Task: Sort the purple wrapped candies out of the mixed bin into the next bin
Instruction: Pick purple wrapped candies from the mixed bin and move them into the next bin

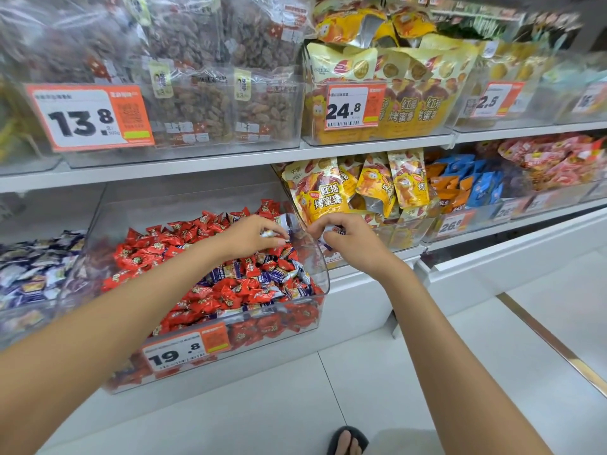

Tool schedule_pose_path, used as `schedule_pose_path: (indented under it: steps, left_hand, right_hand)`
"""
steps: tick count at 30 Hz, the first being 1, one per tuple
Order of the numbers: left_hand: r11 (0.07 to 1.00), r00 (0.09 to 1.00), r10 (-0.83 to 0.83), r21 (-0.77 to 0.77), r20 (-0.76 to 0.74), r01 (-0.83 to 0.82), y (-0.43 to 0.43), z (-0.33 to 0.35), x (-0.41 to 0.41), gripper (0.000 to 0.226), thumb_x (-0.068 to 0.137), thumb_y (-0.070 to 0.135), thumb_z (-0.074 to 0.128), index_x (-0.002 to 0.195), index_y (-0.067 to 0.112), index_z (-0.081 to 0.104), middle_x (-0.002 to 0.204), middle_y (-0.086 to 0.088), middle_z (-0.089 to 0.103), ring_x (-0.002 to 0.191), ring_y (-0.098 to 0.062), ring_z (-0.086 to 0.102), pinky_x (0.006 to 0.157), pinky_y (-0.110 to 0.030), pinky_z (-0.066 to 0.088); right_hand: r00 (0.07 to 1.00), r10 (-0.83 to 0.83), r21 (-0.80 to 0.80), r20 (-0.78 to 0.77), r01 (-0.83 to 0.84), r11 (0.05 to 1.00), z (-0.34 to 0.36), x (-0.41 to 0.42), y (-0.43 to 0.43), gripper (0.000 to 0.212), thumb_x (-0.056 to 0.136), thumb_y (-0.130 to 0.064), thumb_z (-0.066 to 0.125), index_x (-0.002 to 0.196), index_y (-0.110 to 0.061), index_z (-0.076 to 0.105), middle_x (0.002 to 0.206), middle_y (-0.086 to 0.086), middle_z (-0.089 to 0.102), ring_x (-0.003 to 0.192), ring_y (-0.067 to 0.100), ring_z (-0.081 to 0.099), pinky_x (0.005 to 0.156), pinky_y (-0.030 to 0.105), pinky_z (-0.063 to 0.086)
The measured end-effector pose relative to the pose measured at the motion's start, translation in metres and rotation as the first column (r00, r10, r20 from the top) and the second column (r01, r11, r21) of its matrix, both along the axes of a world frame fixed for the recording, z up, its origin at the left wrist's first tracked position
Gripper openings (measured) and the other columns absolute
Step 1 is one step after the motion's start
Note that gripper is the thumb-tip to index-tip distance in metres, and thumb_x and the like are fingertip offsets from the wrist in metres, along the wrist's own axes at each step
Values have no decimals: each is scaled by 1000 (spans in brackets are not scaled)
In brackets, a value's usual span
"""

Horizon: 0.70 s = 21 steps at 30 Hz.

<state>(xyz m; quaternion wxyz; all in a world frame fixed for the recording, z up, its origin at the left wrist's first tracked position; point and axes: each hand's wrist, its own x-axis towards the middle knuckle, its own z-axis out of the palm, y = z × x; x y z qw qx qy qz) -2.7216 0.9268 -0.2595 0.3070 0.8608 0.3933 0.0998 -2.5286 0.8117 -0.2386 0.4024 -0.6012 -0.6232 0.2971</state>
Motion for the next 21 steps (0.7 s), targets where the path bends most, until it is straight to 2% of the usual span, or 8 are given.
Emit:
schedule_pose_path:
  steps: [4,7,9,12,14,16,18,21]
  left_hand:
    - [995,963,-47,73,-267,69,11,-26,9,53,89,50,61,138,31,52,144,5,50,127,-20,50,103,-38,43]
    - [997,973,-10,73,-229,27,20,-30,11,44,85,49,67,125,29,62,140,5,54,122,-20,53,99,-39,45]
    - [996,980,8,84,-197,8,24,-29,12,36,86,42,69,118,24,68,129,3,60,116,-20,54,96,-37,44]
    - [998,998,33,53,-62,-30,19,-25,6,35,89,34,67,120,18,68,99,10,49,101,-16,42,85,-30,35]
    - [997,996,74,7,48,-74,15,-20,-1,28,93,31,62,113,13,70,96,4,47,94,-16,43,76,-28,35]
    - [990,982,139,-55,130,-133,10,-11,-11,26,99,26,52,107,6,66,91,-4,54,73,-15,45,60,-25,33]
    - [977,965,209,-76,156,-200,10,-3,-29,22,102,26,43,105,13,60,82,-6,59,57,-11,45,53,-27,30]
    - [963,948,256,-137,191,-233,15,6,-59,14,101,25,43,97,24,56,80,-13,66,62,-18,55,53,-27,31]
  right_hand:
    - [1000,-7,5,-4,7,1000,-1,-1,-1,44,88,10,42,81,-25,69,95,-4,67,81,12,61,75,44,54]
    - [1000,-4,4,-4,4,1000,-1,-2,-2,42,89,10,42,85,-22,69,95,-3,66,69,-6,56,65,25,52]
    - [1000,1,1,-8,-1,1000,0,-3,-2,40,89,10,42,87,-19,70,96,-2,67,65,-11,54,61,14,45]
    - [1000,-3,-8,-12,3,1000,0,-4,-1,38,88,11,41,89,-13,71,95,-5,67,66,-13,55,59,10,42]
    - [1000,-10,-18,-2,10,1000,-1,-2,-1,37,89,10,42,91,-12,71,94,-8,66,65,-14,54,60,12,43]
    - [1000,-13,-16,0,13,1000,-1,-3,0,37,89,9,42,91,-14,71,93,-11,65,69,-11,56,64,23,49]
    - [1000,-24,7,-10,24,1000,1,-6,0,35,90,9,42,89,-14,69,90,-10,63,73,-3,56,74,35,52]
    - [998,-61,41,-30,62,997,4,-12,2,32,91,4,44,81,-18,64,85,-4,61,71,13,53,77,48,51]
